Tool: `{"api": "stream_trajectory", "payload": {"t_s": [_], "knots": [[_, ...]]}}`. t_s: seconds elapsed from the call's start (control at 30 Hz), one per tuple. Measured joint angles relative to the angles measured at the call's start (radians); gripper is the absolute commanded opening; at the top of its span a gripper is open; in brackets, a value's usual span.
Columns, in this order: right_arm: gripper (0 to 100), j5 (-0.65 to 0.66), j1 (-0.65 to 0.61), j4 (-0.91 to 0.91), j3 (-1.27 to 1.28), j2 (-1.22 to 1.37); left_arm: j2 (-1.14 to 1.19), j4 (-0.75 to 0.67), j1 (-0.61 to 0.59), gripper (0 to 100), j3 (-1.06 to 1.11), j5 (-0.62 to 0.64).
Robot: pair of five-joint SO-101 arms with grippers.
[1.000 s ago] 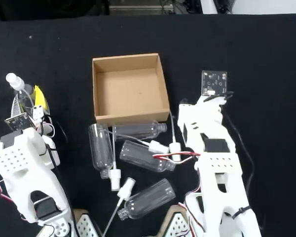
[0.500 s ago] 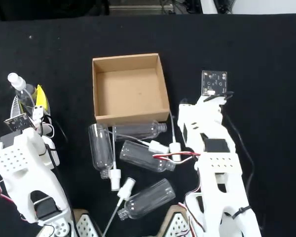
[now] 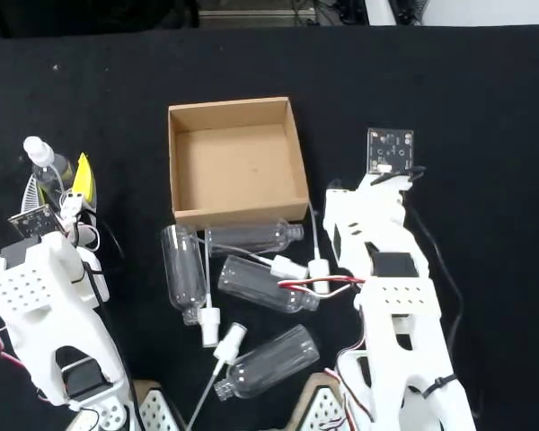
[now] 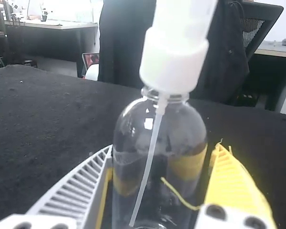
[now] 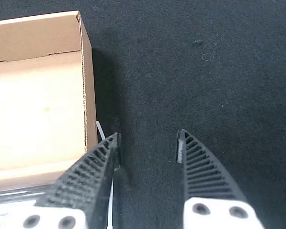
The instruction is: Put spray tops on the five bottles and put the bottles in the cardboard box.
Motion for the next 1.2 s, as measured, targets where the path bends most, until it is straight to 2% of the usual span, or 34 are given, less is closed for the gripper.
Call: {"api": "stream_trajectory", "payload": {"t_s": [0.2, 0.47, 0.53, 0.9, 1.0, 1.1, 1.2], "knots": [[17.9, 0.000, 0.000, 0.000, 0.000, 0.000, -0.121, 0.009, 0.000, 29, 0.066, 0.000], [17.9, 0.000, 0.000, 0.000, 0.000, 0.000, -0.334, 0.358, 0.000, 29, 0.086, 0.000], [17.9, 0.000, 0.000, 0.000, 0.000, 0.000, -0.353, 0.399, 0.000, 29, 0.086, 0.000], [17.9, 0.000, 0.000, 0.000, 0.000, 0.000, -0.359, 0.414, 0.000, 28, 0.084, 0.000], [17.9, 0.000, 0.000, 0.000, 0.000, 0.000, -0.371, 0.414, 0.000, 21, 0.084, 0.000], [17.9, 0.000, 0.000, 0.000, 0.000, 0.000, -0.373, 0.414, 0.000, 3, 0.084, 0.000], [17.9, 0.000, 0.000, 0.000, 0.000, 0.000, -0.373, 0.414, 0.000, 8, 0.084, 0.000]]}}
